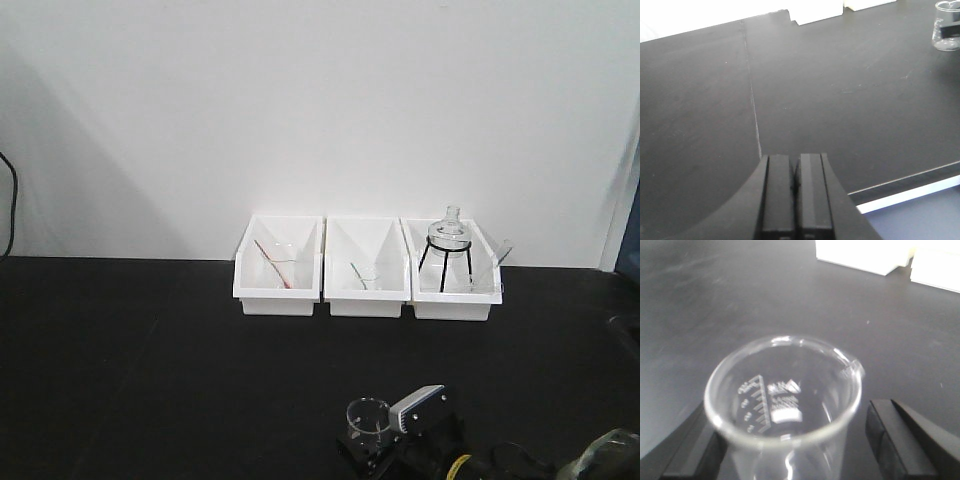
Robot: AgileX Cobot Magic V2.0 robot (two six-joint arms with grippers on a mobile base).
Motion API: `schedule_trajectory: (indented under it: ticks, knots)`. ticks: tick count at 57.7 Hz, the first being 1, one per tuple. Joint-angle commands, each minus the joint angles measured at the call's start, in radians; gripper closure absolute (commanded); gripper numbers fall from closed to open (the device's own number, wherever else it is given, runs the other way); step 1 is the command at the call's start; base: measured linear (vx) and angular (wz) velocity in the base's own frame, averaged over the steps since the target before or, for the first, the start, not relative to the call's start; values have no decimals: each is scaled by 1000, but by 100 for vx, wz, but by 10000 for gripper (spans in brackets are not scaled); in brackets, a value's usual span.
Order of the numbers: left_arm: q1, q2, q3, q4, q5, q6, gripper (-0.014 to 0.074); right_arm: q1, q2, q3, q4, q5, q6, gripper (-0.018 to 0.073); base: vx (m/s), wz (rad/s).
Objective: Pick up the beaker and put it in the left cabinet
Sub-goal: 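Move the right gripper down around the clear glass beaker, then close the right gripper on the beaker and lift it off the bench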
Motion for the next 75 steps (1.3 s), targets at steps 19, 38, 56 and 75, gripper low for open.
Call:
schedule_trajectory:
  ticks: [19, 38, 56, 75]
  knots:
    - [-6, -9, -19, -5, -81, -1, 603, -3, 2, -82, -5, -71, 68, 17, 0, 0]
    - [-6, -9, -19, -5, -81, -1, 603, -3, -2, -82, -20, -61, 67, 259, 0, 0]
    - [-6, -9, -19, -5, -81, -1, 603, -3, -160, -82, -190, 57, 235, 305, 0, 0]
    - [-6, -9, -19, -5, -81, -1, 603, -3, -405, -82, -349, 151, 468, 306, 0, 0]
